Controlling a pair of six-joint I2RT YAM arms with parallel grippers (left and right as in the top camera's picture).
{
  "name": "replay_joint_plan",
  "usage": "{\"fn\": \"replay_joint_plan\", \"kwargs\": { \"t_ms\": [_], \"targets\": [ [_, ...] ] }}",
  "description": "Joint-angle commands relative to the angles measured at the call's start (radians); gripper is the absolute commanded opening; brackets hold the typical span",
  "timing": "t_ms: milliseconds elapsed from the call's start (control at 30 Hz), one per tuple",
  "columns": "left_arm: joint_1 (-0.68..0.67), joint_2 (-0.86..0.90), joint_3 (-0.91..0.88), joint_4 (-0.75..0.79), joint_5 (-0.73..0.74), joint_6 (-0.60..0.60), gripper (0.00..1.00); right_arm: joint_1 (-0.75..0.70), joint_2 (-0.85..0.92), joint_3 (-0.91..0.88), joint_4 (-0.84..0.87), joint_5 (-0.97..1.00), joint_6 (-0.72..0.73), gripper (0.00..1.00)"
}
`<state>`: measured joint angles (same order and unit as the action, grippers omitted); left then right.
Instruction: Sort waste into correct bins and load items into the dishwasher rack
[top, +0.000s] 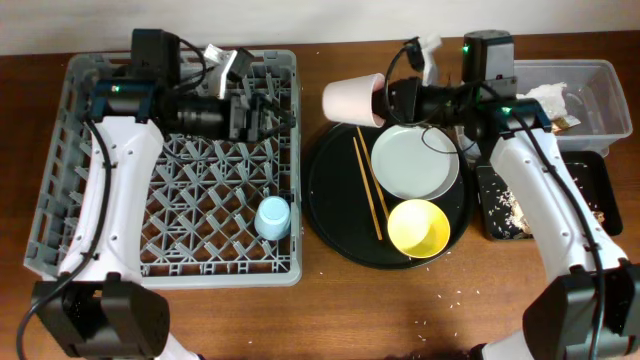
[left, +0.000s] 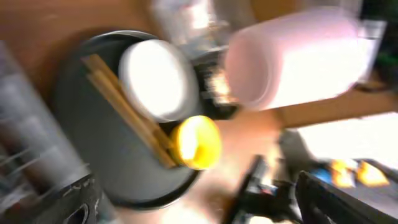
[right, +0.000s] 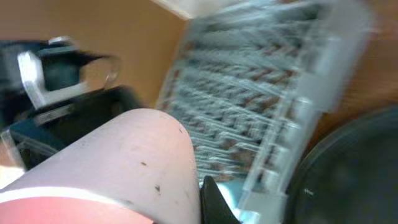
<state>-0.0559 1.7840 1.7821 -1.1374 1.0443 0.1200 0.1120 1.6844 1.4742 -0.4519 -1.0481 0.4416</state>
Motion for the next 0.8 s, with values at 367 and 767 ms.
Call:
{"fn": "replay_joint_plan", "kwargs": {
  "t_ms": [367,767],
  "targets": [
    [-0.042,0.001,-0.035,0.000,0.448,0.211,0.99,0.188,0.010,0.003,0.332,-0.129,0.092,0.04],
    [-0.042,0.001,-0.035,0.002,0.460,0.212,0.76,0.235,0.042,0.003,0.272,-0.118,0.061,0.04]
  ]
}}
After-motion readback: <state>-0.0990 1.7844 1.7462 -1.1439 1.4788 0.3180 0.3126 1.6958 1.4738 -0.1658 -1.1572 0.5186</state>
